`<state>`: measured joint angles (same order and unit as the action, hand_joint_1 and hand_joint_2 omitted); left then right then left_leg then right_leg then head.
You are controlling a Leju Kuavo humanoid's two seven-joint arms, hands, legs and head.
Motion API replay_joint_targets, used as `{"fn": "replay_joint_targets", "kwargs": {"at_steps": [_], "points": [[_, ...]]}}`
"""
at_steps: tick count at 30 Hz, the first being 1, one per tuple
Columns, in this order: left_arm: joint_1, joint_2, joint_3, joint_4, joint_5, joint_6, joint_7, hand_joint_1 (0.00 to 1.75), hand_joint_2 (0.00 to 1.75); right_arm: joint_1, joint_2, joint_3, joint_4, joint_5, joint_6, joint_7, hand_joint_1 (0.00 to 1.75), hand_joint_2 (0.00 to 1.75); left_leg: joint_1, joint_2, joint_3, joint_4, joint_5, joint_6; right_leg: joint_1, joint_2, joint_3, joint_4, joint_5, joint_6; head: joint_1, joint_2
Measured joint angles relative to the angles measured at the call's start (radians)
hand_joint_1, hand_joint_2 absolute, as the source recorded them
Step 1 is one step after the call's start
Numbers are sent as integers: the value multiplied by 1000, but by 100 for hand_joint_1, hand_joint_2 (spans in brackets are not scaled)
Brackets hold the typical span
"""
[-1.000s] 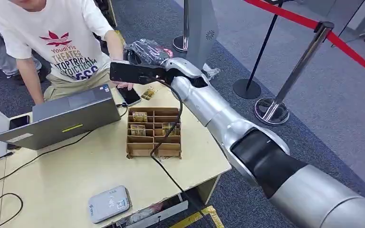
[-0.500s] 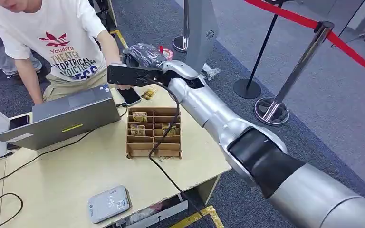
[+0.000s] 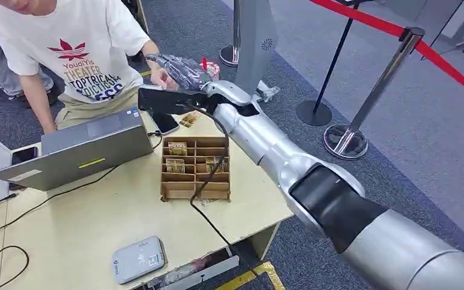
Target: Pass the card to the sensor for recognition and then transmit it.
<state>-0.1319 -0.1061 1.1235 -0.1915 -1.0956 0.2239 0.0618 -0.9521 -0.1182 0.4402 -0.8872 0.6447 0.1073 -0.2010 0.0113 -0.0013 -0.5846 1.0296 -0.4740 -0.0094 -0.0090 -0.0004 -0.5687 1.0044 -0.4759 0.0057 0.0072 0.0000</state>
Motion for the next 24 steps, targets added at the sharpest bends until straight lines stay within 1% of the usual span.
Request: {"fn": "replay_joint_targets", "kwargs": {"at_steps": [4,6,10,14,16,20,24], "points": [[0,-1,-3,0,0,0,-1,0,0,59,-1,-14,-75,-26,-60,-25,0,175,0,0,0,0,0,0,0,0,0,0,0,0,0,0],[1,-1,-3,0,0,1,-1,0,0,110,-1,-34,-136,-58,-109,-55,0,175,0,0,0,0,0,0,0,0,0,0,0,0,0,0],[2,-4,-4,0,0,1,-1,0,0,230,0,-80,-261,-158,-161,-119,0,175,0,-1,0,0,0,0,0,-1,0,0,-1,0,0,0],[6,-6,-4,0,11,7,-1,0,0,361,8,-122,-369,-289,-164,-182,0,175,0,-1,-1,0,-1,0,0,-1,0,0,-1,0,0,0],[10,-6,-4,0,18,8,-3,0,0,427,17,-138,-419,-366,-151,-206,0,175,0,-1,-1,0,-1,0,0,-1,0,0,-1,0,0,0],[21,-7,-4,0,35,13,-11,0,0,545,39,-152,-487,-442,-140,-234,0,175,0,-1,0,-1,-1,0,0,-1,0,0,-1,0,0,0],[26,-8,-3,0,44,15,-17,0,0,606,59,-154,-523,-469,-138,-243,0,175,1,-1,0,-1,-1,0,0,-1,0,0,-1,0,0,0]]}}
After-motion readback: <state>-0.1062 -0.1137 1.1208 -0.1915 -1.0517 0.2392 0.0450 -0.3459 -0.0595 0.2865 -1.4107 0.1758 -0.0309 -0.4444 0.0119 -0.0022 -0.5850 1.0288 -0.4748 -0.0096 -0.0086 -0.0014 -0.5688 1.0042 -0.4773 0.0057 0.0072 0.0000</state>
